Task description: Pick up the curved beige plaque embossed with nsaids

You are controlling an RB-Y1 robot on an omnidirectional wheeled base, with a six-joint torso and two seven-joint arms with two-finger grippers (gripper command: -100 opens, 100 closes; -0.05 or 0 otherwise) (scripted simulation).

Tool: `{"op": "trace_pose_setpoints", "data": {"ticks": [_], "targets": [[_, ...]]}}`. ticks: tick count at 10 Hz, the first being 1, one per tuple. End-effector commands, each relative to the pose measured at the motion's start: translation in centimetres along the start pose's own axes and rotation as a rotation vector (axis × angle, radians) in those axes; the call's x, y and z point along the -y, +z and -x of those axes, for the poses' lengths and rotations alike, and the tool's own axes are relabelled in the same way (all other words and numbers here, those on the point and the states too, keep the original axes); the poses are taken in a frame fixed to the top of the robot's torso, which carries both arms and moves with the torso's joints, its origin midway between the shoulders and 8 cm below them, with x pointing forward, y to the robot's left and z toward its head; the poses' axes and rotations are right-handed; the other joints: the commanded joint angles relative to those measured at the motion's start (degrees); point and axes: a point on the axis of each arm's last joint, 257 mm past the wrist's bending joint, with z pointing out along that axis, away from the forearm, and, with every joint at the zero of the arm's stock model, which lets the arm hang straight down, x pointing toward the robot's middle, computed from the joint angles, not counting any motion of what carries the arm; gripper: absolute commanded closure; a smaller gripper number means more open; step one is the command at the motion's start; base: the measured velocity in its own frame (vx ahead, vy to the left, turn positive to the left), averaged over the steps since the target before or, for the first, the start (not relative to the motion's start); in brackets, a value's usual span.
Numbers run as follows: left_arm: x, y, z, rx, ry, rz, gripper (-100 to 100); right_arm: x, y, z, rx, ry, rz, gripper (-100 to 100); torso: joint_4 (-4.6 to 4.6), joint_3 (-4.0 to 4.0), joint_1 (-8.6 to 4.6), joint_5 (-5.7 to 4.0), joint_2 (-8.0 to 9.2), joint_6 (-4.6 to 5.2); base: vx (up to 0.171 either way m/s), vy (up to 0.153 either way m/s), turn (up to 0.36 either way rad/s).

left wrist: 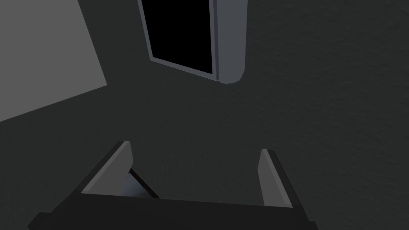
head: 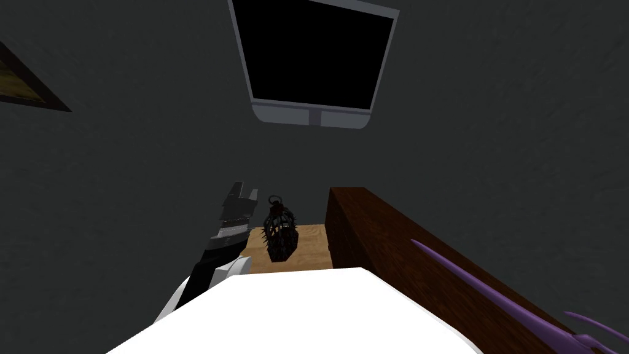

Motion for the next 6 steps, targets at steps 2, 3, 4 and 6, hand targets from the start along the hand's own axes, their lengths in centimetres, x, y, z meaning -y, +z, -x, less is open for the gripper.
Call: {"op": "trace_pose_setpoints", "data": {"ticks": [2,3,4,6], "targets": [[0.0,0.0,0.0,0.000,0.000,0.000,0,0.0,0.0,0.0,0.000,-0.003,0.001,0,0.01,0.01,0.08,0.02,0.01,0.00,-0.001,-0.005,-0.001],[0.0,0.0,0.0,0.000,0.000,0.000,0,-0.3,0.8,-0.1,0.000,0.004,0.001,-100,0.01,0.01,0.12,0.03,0.02,0.00,-0.007,0.003,0.050],[0.0,0.0,0.0,0.000,0.000,0.000,0,-0.4,1.0,-0.1,0.000,0.006,0.001,-100,0.01,0.02,0.13,0.03,0.04,-0.01,-0.010,0.006,0.043],[0.0,0.0,0.0,0.000,0.000,0.000,0,-0.7,2.1,-0.1,0.001,0.014,0.002,-100,0.02,0.04,0.15,0.03,0.07,0.00,-0.013,0.006,0.039]]}}
